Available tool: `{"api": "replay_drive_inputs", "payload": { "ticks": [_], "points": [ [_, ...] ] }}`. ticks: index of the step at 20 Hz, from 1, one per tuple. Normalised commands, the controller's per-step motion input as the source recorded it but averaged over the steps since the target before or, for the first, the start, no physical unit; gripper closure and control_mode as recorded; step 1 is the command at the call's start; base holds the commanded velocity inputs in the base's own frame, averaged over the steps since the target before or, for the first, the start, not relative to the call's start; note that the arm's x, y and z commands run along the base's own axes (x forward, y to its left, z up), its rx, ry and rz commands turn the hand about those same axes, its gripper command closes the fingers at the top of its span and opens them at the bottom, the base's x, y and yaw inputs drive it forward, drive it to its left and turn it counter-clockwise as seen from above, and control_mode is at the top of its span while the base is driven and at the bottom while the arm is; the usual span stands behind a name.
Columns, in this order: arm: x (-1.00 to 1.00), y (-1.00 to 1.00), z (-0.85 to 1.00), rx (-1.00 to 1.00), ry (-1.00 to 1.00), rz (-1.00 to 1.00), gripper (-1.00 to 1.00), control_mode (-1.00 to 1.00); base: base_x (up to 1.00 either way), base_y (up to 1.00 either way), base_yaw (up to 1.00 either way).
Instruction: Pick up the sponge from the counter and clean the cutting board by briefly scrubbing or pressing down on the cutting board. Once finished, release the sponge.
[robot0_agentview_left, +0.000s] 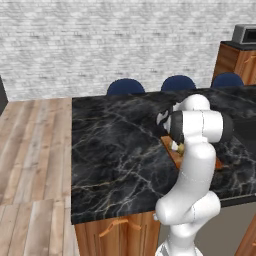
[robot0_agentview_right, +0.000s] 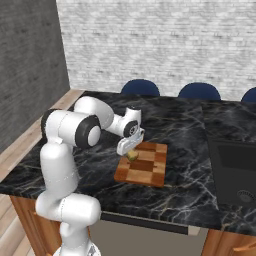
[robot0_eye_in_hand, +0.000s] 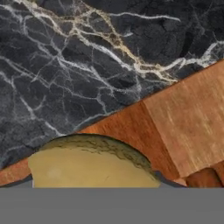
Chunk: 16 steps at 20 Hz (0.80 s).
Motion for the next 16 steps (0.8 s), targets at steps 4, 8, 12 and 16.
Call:
{"api": "replay_drive_inputs", "payload": {
  "ticks": [4,8,12,16],
  "points": [
    [0.40,0.13,0.00,0.00,-0.01,0.00,1.00,-1.00,0.00,0.00,0.00],
    [0.48,0.06,0.00,0.00,0.00,0.00,1.00,-1.00,0.00,0.00,0.00],
    [0.52,0.00,0.00,0.00,0.00,0.00,1.00,-1.00,0.00,0.00,0.00],
    [0.39,-0.07,0.00,0.00,-0.02,0.00,1.00,-1.00,0.00,0.00,0.00]
  ]
}}
